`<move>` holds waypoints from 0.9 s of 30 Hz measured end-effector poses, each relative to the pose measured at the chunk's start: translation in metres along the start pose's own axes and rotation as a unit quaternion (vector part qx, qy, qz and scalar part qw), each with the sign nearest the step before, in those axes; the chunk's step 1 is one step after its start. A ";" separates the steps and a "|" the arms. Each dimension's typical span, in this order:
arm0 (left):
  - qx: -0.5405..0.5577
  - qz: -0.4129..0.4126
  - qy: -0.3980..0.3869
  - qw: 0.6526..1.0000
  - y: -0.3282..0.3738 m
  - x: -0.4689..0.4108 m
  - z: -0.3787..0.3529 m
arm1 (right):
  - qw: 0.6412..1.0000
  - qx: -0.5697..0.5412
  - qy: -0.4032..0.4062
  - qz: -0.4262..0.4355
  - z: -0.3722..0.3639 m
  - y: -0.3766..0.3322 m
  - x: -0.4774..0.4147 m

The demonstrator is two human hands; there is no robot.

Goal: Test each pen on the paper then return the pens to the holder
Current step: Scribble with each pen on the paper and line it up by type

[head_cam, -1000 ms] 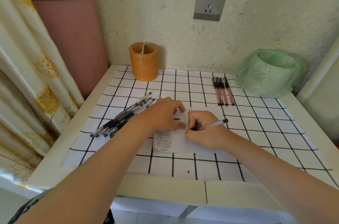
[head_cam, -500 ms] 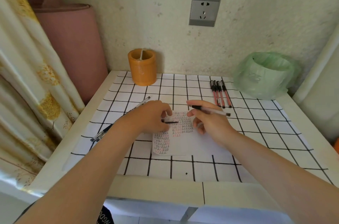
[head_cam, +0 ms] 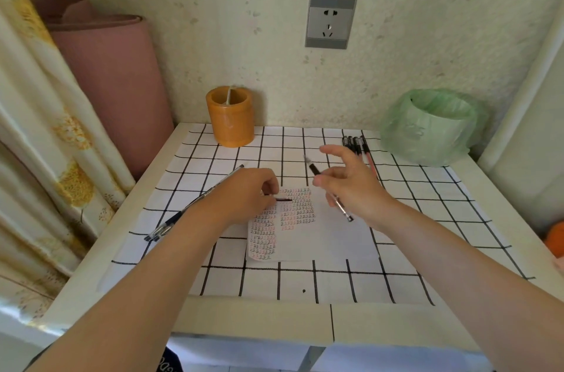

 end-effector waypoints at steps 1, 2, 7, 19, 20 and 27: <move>0.004 -0.002 0.005 1.000 0.001 -0.001 0.001 | 0.996 0.082 0.005 0.032 0.001 -0.001 -0.001; 0.007 -0.003 0.008 1.000 0.002 -0.001 0.001 | 0.987 0.150 0.006 0.060 0.001 -0.001 -0.002; 0.011 -0.004 0.016 1.000 0.003 -0.001 0.001 | 0.941 0.315 0.000 0.127 -0.001 -0.002 0.002; 0.021 -0.009 0.028 0.999 0.011 0.000 0.002 | 0.909 0.382 -0.018 0.167 -0.012 0.001 0.003; 0.030 -0.012 0.028 0.999 0.013 0.001 0.002 | 0.913 0.371 -0.027 0.170 -0.013 0.000 0.004; 0.162 0.029 0.005 0.986 0.032 0.002 -0.003 | 0.821 0.519 -0.030 0.236 -0.017 -0.006 0.013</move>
Point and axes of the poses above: each hand's wrist, its own x-axis away from the middle knuckle, its own z-axis out of the back of the hand, y = z × x, the point moved 4 cm from there along -x, towards the middle knuckle, and after that the axes turned 2 degrees about y, right-handed, at the moved point
